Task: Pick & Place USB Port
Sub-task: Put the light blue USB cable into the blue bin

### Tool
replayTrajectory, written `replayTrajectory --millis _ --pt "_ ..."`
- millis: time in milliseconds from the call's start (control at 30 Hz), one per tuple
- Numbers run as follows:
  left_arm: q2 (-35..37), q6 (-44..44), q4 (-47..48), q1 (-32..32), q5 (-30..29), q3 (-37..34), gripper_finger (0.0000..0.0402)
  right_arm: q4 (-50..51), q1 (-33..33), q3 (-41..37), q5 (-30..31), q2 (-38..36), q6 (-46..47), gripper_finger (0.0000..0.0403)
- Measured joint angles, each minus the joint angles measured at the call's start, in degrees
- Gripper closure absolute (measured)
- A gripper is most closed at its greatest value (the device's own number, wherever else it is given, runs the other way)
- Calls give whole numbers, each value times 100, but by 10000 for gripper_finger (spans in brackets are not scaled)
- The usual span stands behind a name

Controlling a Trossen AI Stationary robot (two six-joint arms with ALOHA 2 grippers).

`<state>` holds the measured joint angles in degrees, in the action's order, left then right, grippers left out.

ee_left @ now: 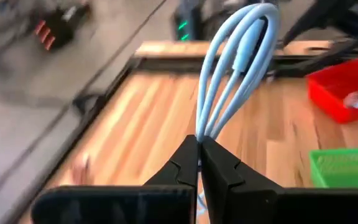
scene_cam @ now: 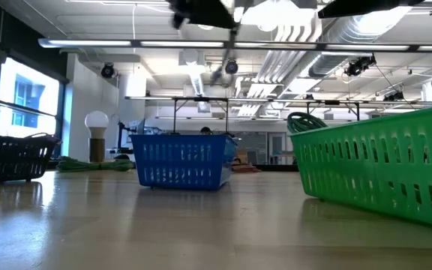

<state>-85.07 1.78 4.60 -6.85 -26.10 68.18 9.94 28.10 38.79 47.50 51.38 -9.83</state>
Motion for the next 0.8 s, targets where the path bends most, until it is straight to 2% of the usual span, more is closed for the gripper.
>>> replayTrajectory --millis 200,367,500,800 --pt "311 2878 2259 -829 -1522 -6 401 254 -11 0 76 -81 59 213" --pt "146 4715 3107 -1365 -1718 -10 402 293 -35 0 284 -127 39 224" --pt "-128 5203 2910 -1549 -1798 -15 402 382 -37 0 281 -143 -68 232" --pt "-572 5236 2103 -1530 -1537 -15 401 458 -35 0 -370 -154 -48 245"
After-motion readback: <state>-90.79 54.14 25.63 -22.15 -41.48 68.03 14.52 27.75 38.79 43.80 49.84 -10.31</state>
